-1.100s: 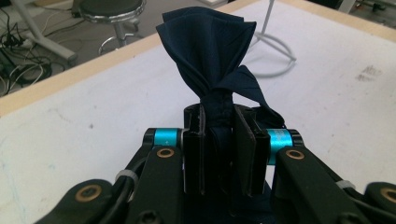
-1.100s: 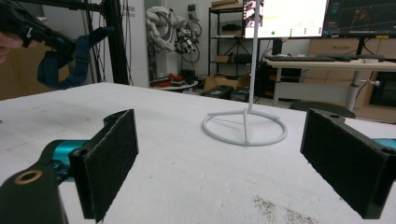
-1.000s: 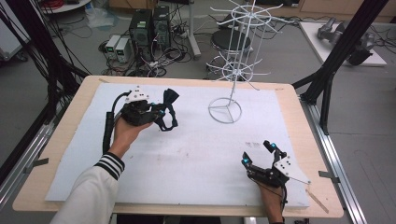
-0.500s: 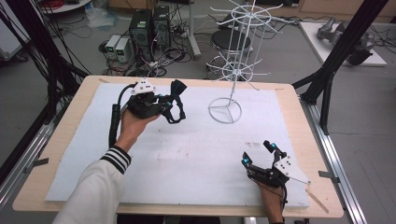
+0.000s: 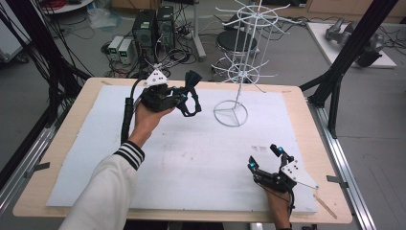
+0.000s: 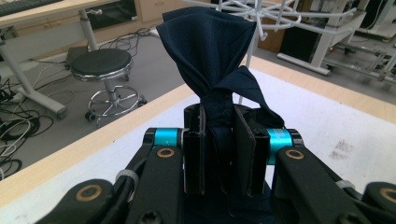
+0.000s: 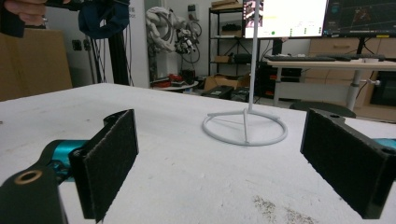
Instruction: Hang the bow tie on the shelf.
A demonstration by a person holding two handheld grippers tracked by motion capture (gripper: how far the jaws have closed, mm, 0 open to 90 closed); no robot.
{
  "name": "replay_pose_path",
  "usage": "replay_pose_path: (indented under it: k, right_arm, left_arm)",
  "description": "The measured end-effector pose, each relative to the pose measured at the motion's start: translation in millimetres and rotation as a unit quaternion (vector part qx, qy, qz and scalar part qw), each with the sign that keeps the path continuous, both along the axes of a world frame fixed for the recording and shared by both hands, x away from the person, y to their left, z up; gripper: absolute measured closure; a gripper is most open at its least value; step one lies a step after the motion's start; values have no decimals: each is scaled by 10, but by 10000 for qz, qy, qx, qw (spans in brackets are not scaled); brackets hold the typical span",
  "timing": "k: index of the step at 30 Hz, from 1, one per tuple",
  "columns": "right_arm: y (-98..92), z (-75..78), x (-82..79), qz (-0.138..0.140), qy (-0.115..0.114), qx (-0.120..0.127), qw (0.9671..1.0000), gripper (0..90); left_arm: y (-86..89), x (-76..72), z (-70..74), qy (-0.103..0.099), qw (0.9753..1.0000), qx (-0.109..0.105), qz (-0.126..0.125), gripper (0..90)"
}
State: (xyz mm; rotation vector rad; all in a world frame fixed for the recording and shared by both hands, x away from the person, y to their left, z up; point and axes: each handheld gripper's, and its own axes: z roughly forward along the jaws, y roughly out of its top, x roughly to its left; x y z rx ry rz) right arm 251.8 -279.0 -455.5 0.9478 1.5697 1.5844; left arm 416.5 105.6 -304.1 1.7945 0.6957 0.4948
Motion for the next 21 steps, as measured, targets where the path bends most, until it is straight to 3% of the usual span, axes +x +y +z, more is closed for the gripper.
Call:
replay_pose_path:
  k: [6,21]
  right_arm:
    - [4,0,3,-9,-18,-9,10000,102]
    - [2,0,1,-1,-14,-6,10000,102]
  left_arm:
    - [-99,59,58,-10,9999,-138,-67,745]
    - [-259,151,152,-126,9996,-218,-134,744]
